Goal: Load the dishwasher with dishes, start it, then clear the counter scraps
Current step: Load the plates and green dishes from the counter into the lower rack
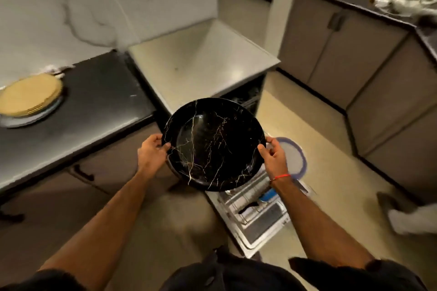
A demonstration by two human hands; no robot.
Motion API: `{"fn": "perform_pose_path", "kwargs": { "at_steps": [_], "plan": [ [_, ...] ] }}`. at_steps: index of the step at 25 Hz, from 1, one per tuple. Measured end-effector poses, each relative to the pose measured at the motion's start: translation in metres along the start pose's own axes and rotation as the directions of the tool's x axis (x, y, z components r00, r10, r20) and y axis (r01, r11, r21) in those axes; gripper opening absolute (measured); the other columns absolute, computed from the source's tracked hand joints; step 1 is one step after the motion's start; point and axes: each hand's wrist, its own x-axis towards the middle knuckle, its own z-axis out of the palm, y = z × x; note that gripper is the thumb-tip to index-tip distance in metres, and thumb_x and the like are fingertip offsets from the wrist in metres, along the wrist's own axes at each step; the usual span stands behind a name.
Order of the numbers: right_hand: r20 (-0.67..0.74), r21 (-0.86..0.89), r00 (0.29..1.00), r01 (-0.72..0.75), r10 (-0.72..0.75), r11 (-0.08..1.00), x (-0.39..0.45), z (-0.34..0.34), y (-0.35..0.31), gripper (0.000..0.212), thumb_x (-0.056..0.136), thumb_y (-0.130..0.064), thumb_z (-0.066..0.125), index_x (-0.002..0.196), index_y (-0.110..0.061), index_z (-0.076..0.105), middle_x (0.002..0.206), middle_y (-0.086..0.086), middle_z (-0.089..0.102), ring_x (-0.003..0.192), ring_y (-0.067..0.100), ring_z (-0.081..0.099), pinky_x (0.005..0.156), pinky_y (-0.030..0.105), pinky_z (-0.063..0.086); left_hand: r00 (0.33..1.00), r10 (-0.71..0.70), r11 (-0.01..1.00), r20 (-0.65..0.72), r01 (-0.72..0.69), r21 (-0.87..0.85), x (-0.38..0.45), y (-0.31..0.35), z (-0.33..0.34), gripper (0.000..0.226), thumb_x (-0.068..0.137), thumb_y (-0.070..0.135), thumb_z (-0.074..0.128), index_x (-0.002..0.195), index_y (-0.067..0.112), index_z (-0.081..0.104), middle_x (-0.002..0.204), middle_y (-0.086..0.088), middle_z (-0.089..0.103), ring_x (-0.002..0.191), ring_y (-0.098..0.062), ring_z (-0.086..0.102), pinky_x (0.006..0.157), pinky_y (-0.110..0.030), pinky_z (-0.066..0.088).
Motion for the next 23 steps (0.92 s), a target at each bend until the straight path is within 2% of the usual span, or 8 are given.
{"fn": "perform_pose_path", "kwargs": {
  "at_steps": [3, 6, 10, 12, 16, 19, 21, 23],
  "plan": [
    [-0.074, 0.013, 0.997, -0.027, 0.028, 1.0, 0.006, -0.067, 0.018, 0.02, 0.096, 0.006, 0.055, 0.111, -0.007, 0.057, 0.091, 0.008, 0.067, 0.083, 0.017, 0.065, 0.081, 0.031, 0.056, 0.994, 0.068, 0.995, 0.086, -0.074, 0.072, 0.005, 0.04, 0.071, 0.034, 0.093, 0.014, 0.07, 0.127, 0.009, 0.064, 0.113, -0.003, 0.067, 0.099, -0.013, 0.059, 0.097, -0.031, 0.05],
    [-0.175, 0.055, 0.984, -0.038, 0.047, 0.998, 0.006, -0.123, 0.028, 0.027, 0.094, 0.011, 0.052, 0.095, -0.016, 0.056, 0.076, -0.006, 0.069, 0.068, 0.003, 0.065, 0.069, 0.021, 0.055, 0.974, 0.127, 0.979, 0.188, -0.154, 0.135, 0.006, 0.077, 0.13, 0.037, 0.093, 0.018, 0.072, 0.127, 0.009, 0.063, 0.108, -0.003, 0.064, 0.101, -0.015, 0.059, 0.095, -0.031, 0.049],
    [-0.288, 0.004, 0.951, -0.12, 0.116, 0.993, 0.013, -0.171, 0.045, 0.031, 0.089, 0.011, 0.06, 0.083, -0.019, 0.053, 0.064, -0.01, 0.051, 0.064, 0.007, 0.049, 0.072, 0.037, 0.047, 0.934, 0.222, 0.949, 0.281, -0.273, 0.157, 0.025, 0.099, 0.19, 0.03, 0.095, 0.031, 0.068, 0.119, 0.014, 0.066, 0.103, 0.0, 0.069, 0.095, -0.02, 0.067, 0.091, -0.04, 0.056],
    [-0.357, -0.008, 0.923, -0.155, 0.142, 0.988, 0.015, -0.189, 0.055, 0.032, 0.087, 0.011, 0.062, 0.081, -0.021, 0.055, 0.065, -0.006, 0.055, 0.068, 0.011, 0.052, 0.074, 0.039, 0.049, 0.894, 0.27, 0.927, 0.357, -0.342, 0.154, 0.034, 0.114, 0.22, 0.022, 0.095, 0.03, 0.066, 0.11, 0.013, 0.067, 0.093, 0.0, 0.069, 0.089, -0.02, 0.066, 0.086, -0.038, 0.055],
    [-0.49, -0.055, 0.857, -0.21, 0.157, 0.976, 0.032, -0.207, 0.067, 0.036, 0.085, 0.009, 0.064, 0.078, -0.025, 0.056, 0.064, -0.015, 0.061, 0.064, -0.004, 0.057, 0.074, 0.025, 0.052, 0.791, 0.319, 0.89, 0.523, -0.439, 0.122, 0.068, 0.131, 0.286, 0.015, 0.09, 0.032, 0.063, 0.098, 0.02, 0.065, 0.085, -0.001, 0.07, 0.085, -0.026, 0.069, 0.083, -0.042, 0.058],
    [-0.598, -0.07, 0.785, -0.249, 0.159, 0.966, 0.057, -0.21, 0.072, 0.032, 0.085, 0.006, 0.066, 0.079, -0.023, 0.056, 0.07, -0.013, 0.059, 0.063, -0.011, 0.056, 0.073, 0.017, 0.049, 0.728, 0.337, 0.868, 0.597, -0.486, 0.103, 0.1, 0.139, 0.338, 0.014, 0.092, 0.026, 0.062, 0.099, 0.015, 0.066, 0.083, 0.001, 0.068, 0.083, -0.025, 0.068, 0.082, -0.048, 0.058],
    [-0.642, -0.098, 0.751, -0.28, 0.154, 0.955, 0.085, -0.21, 0.094, 0.025, 0.084, 0.005, 0.067, 0.083, -0.017, 0.057, 0.072, -0.013, 0.06, 0.064, -0.013, 0.056, 0.071, 0.011, 0.046, 0.708, 0.343, 0.858, 0.618, -0.503, 0.1, 0.126, 0.138, 0.378, 0.018, 0.093, 0.026, 0.062, 0.103, 0.012, 0.067, 0.087, 0.001, 0.068, 0.088, -0.026, 0.068, 0.085, -0.043, 0.056],
    [-0.674, -0.13, 0.725, -0.306, 0.143, 0.943, 0.115, -0.209, 0.132, 0.023, 0.084, 0.004, 0.068, 0.085, -0.015, 0.057, 0.074, -0.015, 0.06, 0.066, -0.013, 0.056, 0.072, 0.012, 0.046, 0.699, 0.33, 0.842, 0.634, -0.522, 0.137, 0.156, 0.121, 0.425, 0.019, 0.095, 0.024, 0.063, 0.108, 0.013, 0.07, 0.094, 0.0, 0.071, 0.092, -0.021, 0.067, 0.088, -0.028, 0.05]
  ]
}}
